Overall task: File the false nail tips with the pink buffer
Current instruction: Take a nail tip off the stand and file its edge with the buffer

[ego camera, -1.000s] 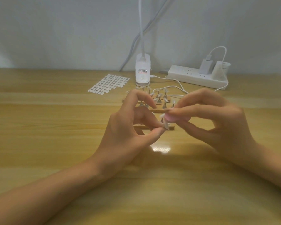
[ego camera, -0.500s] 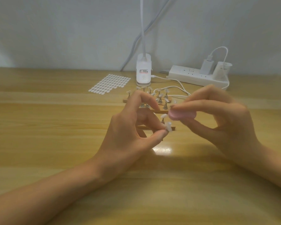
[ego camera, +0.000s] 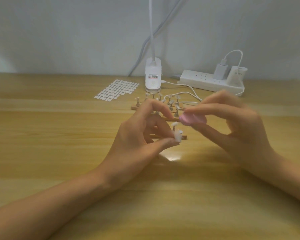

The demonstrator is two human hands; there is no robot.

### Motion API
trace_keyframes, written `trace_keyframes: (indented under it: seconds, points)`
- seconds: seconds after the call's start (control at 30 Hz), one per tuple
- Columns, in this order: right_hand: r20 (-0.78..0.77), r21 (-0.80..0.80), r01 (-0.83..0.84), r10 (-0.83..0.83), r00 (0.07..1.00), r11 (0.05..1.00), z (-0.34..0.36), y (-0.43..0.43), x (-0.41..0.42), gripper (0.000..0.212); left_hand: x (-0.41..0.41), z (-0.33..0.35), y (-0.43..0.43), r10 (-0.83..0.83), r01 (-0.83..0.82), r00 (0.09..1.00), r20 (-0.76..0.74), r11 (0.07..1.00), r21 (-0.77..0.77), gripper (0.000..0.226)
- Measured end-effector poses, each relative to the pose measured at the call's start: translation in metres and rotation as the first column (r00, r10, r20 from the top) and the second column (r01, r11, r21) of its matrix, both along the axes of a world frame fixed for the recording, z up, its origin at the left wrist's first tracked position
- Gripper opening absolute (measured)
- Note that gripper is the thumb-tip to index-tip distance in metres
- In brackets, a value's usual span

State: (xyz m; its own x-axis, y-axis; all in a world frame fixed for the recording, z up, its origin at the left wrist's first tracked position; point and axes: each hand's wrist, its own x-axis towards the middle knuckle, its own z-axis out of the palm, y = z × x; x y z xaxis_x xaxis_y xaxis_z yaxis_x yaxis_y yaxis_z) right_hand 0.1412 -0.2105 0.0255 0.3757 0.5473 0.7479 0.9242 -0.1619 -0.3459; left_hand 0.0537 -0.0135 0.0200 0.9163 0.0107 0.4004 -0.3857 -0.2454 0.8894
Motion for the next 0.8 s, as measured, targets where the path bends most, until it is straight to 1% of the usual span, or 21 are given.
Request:
trace_keyframes:
  seconds: [0.07, 0.13, 0.2, 0.23, 0.27, 0.33, 0.37, 0.4, 0.47, 0.5, 0.53, 0.6, 0.67, 0.7, 0.77, 0.8]
  points:
    - [-0.013, 0.001, -0.069, 0.069, 0.998, 0.998, 0.001, 0.001, -0.007, 0.025, 0.000, -0.001, 0.000, -0.041, 0.040, 0.999, -0.024, 0.999, -0.027, 0.040]
    - [0.035, -0.069, -0.135, 0.138, 0.990, 0.988, -0.003, 0.005, -0.013, 0.024, 0.001, -0.002, 0.001, -0.084, 0.081, 0.996, -0.038, 0.993, -0.082, 0.042]
    - [0.054, -0.072, -0.059, 0.063, 0.997, 0.996, -0.003, 0.003, -0.007, 0.022, 0.001, -0.003, 0.001, -0.103, 0.096, 0.993, -0.055, 0.987, -0.127, 0.046]
    - [0.035, -0.042, -0.009, 0.011, 0.999, 0.999, 0.000, 0.001, -0.004, 0.023, 0.001, -0.002, 0.001, -0.107, 0.098, 0.992, -0.059, 0.986, -0.138, 0.047]
    - [0.014, -0.013, 0.002, -0.002, 1.000, 1.000, 0.002, -0.001, -0.004, 0.022, 0.001, -0.002, 0.000, -0.110, 0.100, 0.992, -0.059, 0.985, -0.142, 0.047]
    - [0.013, -0.020, -0.086, 0.087, 0.996, 0.996, 0.002, 0.001, -0.010, 0.018, 0.002, -0.002, 0.000, -0.111, 0.103, 0.993, -0.048, 0.985, -0.138, 0.046]
    - [0.034, -0.055, -0.132, 0.134, 0.990, 0.990, 0.000, 0.004, -0.014, 0.018, 0.002, -0.003, 0.001, -0.113, 0.107, 0.993, -0.042, 0.985, -0.133, 0.044]
    - [0.051, -0.087, -0.144, 0.149, 0.988, 0.986, -0.002, 0.005, -0.015, 0.019, 0.002, -0.003, 0.001, -0.114, 0.107, 0.993, -0.041, 0.985, -0.133, 0.043]
    - [0.053, -0.083, -0.054, 0.059, 0.997, 0.995, -0.001, 0.003, -0.007, 0.020, 0.003, -0.003, 0.002, -0.097, 0.087, 0.994, -0.052, 0.983, -0.159, 0.042]
    - [0.041, -0.050, 0.000, 0.002, 0.999, 0.999, 0.001, 0.000, -0.003, 0.020, 0.002, -0.003, 0.002, -0.091, 0.080, 0.995, -0.052, 0.982, -0.170, 0.041]
    - [0.025, -0.017, 0.019, -0.019, 0.999, 1.000, 0.004, -0.001, -0.003, 0.019, 0.002, -0.003, 0.001, -0.091, 0.081, 0.995, -0.048, 0.982, -0.172, 0.042]
    - [0.038, -0.011, -0.059, 0.060, 0.997, 0.998, 0.003, 0.001, -0.011, 0.017, 0.002, -0.003, 0.000, -0.099, 0.093, 0.995, -0.033, 0.984, -0.155, 0.044]
    - [0.083, -0.071, -0.121, 0.127, 0.988, 0.990, -0.002, 0.005, -0.016, 0.018, 0.001, -0.004, 0.000, -0.112, 0.109, 0.994, -0.019, 0.984, -0.140, 0.044]
    - [0.081, -0.078, -0.096, 0.102, 0.991, 0.992, -0.003, 0.005, -0.013, 0.018, 0.001, -0.004, 0.000, -0.119, 0.115, 0.993, -0.018, 0.981, -0.155, 0.045]
    - [0.035, -0.028, -0.016, 0.017, 0.999, 0.999, 0.000, 0.001, -0.006, 0.018, 0.000, -0.003, -0.001, -0.129, 0.125, 0.992, -0.008, 0.973, -0.195, 0.046]
    - [0.014, 0.001, -0.022, 0.022, 1.000, 1.000, 0.002, 0.000, -0.006, 0.018, -0.001, -0.002, -0.001, -0.135, 0.132, 0.991, -0.001, 0.970, -0.205, 0.046]
